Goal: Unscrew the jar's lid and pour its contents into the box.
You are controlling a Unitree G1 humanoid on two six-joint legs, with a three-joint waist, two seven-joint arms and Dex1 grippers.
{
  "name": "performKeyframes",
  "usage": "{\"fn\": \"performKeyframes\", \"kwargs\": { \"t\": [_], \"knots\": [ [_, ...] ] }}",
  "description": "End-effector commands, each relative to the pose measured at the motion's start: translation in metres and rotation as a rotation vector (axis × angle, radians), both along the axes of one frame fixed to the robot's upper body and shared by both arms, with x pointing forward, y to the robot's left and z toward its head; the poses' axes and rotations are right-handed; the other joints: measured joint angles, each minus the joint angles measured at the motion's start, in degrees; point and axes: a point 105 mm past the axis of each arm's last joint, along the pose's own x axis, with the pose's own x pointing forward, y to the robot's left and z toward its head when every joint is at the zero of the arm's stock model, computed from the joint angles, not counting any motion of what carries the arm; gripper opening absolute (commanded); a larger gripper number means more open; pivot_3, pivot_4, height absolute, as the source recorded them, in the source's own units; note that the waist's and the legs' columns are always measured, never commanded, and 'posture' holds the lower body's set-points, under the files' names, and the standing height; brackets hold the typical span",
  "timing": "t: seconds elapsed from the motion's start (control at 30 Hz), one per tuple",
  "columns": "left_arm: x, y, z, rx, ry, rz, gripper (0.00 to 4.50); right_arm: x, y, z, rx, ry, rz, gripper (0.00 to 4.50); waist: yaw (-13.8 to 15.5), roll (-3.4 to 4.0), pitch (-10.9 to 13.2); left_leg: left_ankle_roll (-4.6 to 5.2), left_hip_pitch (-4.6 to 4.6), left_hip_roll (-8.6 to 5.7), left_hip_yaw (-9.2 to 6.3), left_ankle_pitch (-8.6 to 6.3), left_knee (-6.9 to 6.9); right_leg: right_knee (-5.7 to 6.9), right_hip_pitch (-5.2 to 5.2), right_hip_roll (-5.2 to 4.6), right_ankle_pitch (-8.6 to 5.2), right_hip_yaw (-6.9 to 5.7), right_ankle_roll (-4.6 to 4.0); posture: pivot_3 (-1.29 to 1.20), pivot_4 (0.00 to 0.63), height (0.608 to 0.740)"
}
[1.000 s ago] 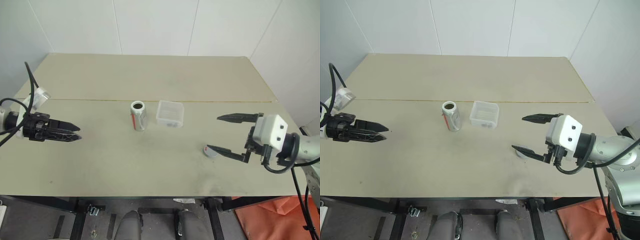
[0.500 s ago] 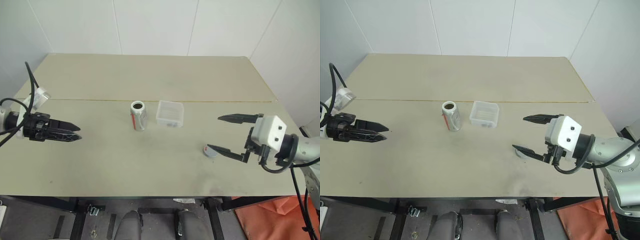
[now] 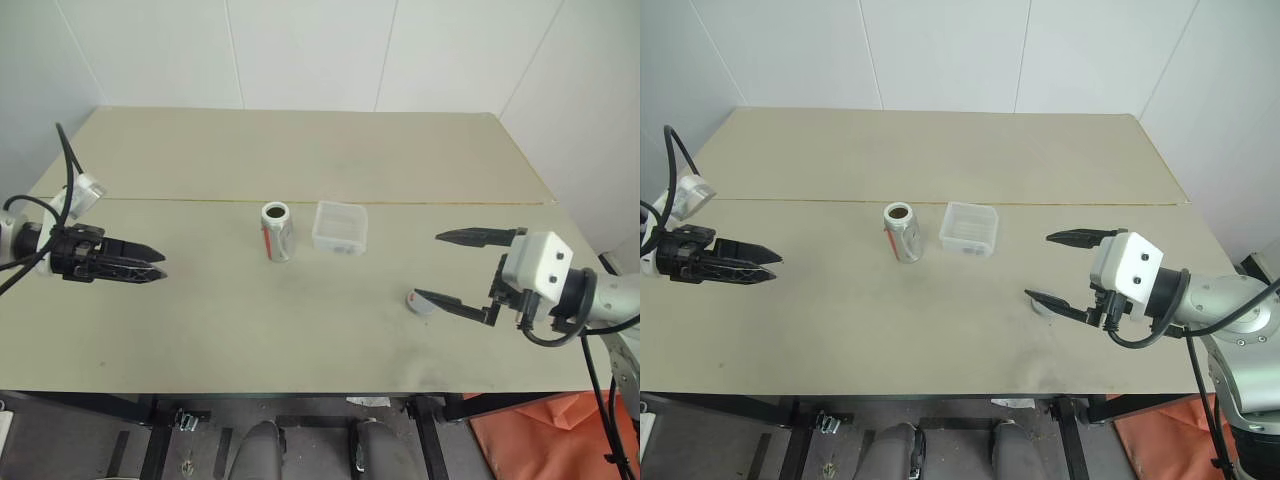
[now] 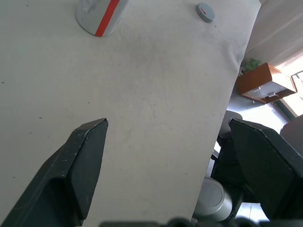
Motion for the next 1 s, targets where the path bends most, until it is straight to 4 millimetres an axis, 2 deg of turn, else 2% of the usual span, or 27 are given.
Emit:
{"fn": "performKeyframes", "kwargs": {
  "t": [0.03,0.5,1.0],
  "knots": [
    [-0.0002,-0.0013,0.0111,-0.02,-0.025,-0.004,4.45,-0.0026,0.0031,0.0103,-0.004,-0.058,0.023,4.5,0.0,0.0,0.0,0.0,0.0,0.0,0.0,0.0,0.0,0.0,0.0,0.0,0.0,0.0,0.0,0.0,0.15,0.74],
    [0.0023,-0.01,0.0134,-0.038,-0.025,-0.029,4.45,-0.0034,0.002,0.0092,-0.014,-0.061,0.016,4.5,0.0,0.0,0.0,0.0,0.0,0.0,0.0,0.0,0.0,0.0,0.0,0.0,0.0,0.0,0.0,0.0,0.15,0.74],
    [0.0005,-0.0104,0.0118,-0.04,-0.014,-0.032,4.45,0.0006,0.0047,0.0079,-0.025,-0.073,0.026,4.5,0.01,0.0,0.0,0.0,-0.01,0.0,0.0,0.0,0.0,0.01,0.0,0.0,0.01,0.0,0.03,0.0,0.15,0.74]
  ]
}}
